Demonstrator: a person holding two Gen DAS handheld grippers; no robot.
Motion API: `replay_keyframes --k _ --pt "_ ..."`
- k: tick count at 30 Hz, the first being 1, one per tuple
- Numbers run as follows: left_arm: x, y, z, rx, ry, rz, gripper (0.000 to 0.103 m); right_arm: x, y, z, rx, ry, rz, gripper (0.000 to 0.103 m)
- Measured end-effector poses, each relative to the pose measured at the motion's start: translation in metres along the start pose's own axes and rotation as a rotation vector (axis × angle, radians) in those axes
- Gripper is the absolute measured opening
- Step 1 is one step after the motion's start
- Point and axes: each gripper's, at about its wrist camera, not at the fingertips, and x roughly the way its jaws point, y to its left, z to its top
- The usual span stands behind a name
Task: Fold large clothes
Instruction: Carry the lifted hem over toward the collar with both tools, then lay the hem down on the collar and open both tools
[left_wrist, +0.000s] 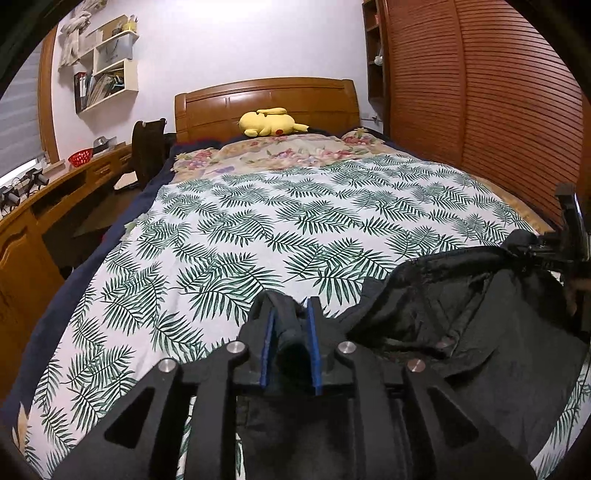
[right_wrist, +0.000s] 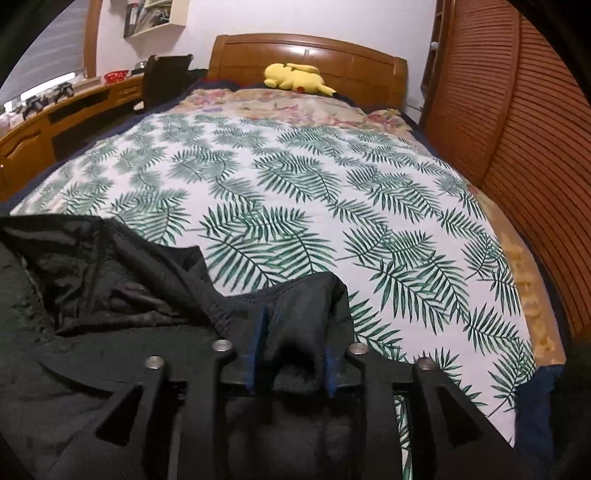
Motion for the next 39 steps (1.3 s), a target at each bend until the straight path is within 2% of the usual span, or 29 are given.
replay_keyframes --k 1,2,6,11,18,28,29,31,32,33,36,39 --pt "-0.001 0.001 0.0 -0.005 -0.003 -0.004 0.019 -0.004 -0.001 0.002 0.001 -0.014 -0.013 0.062" --pt "-0.003 0.002 0.0 -0.011 -0.005 -0.01 0.021 -0.009 -0.003 0.004 0.006 -0.035 -0.021 0.066" --pt "-0.013 0.005 0.001 -0.02 -0.019 -0.024 0.024 -0.016 -0.012 0.011 0.019 -0.033 -0.025 0.066" --pt "-0.026 0.002 0.002 -0.016 -0.038 -0.045 0.026 -0.006 -0.018 0.005 -0.025 0.032 -0.05 0.066" --pt "-0.03 -0.014 -0.01 0.016 -0.016 -0.075 0.027 0.011 -0.033 -0.008 -0.003 0.089 -0.061 0.066" --pt "-0.034 -0.044 -0.021 0.044 0.006 -0.141 0.028 0.064 -0.035 -0.008 0.063 0.233 0.016 0.066" --pt "-0.034 -0.047 -0.022 0.048 0.007 -0.144 0.029 0.071 -0.036 -0.008 0.075 0.259 0.048 0.065" --pt "-0.033 -0.05 -0.022 0.055 0.01 -0.152 0.029 0.081 -0.036 -0.008 0.085 0.292 0.084 0.044" --pt "-0.032 -0.051 -0.022 0.052 0.014 -0.161 0.029 0.081 -0.035 -0.007 0.083 0.291 0.099 0.016" --pt "-0.031 -0.052 -0.023 0.048 0.019 -0.169 0.029 0.08 -0.033 -0.005 0.067 0.28 0.095 0.009" --pt "-0.03 -0.055 -0.023 0.038 0.019 -0.177 0.029 0.063 -0.026 0.004 0.011 0.165 0.047 0.003" --pt "-0.031 -0.057 -0.023 0.038 0.017 -0.182 0.029 0.054 -0.033 0.012 0.046 0.096 -0.08 0.003"
